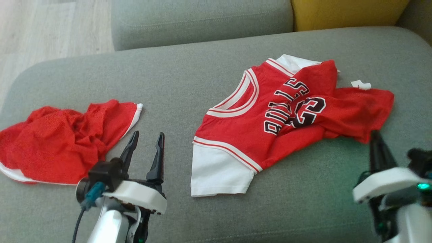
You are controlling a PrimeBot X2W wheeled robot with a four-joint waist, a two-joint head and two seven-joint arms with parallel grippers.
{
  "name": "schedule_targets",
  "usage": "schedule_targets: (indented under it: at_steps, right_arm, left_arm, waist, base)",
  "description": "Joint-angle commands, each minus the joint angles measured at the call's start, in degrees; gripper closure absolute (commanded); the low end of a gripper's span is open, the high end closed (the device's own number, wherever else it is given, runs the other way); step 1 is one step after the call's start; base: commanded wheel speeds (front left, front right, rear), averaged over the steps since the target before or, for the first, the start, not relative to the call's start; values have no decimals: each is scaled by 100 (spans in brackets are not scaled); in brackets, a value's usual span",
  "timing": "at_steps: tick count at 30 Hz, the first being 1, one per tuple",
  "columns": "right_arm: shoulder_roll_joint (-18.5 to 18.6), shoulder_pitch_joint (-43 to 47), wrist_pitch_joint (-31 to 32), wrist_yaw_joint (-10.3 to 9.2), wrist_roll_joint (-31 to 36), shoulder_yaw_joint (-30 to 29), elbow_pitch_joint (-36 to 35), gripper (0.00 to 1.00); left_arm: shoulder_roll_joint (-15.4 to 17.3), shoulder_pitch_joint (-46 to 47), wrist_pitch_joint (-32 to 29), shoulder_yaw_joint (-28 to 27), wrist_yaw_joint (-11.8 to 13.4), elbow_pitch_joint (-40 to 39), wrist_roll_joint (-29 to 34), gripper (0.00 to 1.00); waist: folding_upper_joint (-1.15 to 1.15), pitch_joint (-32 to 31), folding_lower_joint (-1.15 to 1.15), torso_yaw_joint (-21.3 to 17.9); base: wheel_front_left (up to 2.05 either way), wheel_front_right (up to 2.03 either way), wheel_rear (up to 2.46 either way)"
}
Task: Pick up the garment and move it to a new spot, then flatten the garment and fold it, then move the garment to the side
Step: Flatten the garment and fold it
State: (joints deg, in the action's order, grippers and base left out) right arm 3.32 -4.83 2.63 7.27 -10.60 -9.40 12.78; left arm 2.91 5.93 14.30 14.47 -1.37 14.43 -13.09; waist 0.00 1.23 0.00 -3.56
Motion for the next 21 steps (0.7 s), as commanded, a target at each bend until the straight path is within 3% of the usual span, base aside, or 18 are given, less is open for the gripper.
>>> schedule_targets:
  at_steps: [1,10,11,12,21]
  right_arm:
    - [-1,51,-309,22,-104,366,-334,100]
    - [-38,616,-1512,22,-214,959,-507,98]
    - [-40,666,-1580,22,-162,1009,-491,41]
    - [-41,709,-1630,22,-161,1036,-464,0]
    - [-43,707,-1751,22,-222,1105,-263,0]
  left_arm:
    - [2,140,70,-163,-18,-319,-81,0]
    - [-1,-179,70,-72,65,-758,-219,0]
    - [-2,-229,70,-61,87,-809,-223,0]
    - [-2,-282,70,-49,106,-858,-219,0]
    - [-2,-542,70,-4,210,-1132,-166,0]
  waist:
    - [0,-41,0,1]
    - [0,-162,0,32]
    - [0,-177,0,40]
    - [0,-190,0,45]
    - [0,-227,0,109]
  base:
    - [0,0,0]
    - [0,0,0]
    - [0,0,0]
    - [0,0,0]
    - [0,0,0]
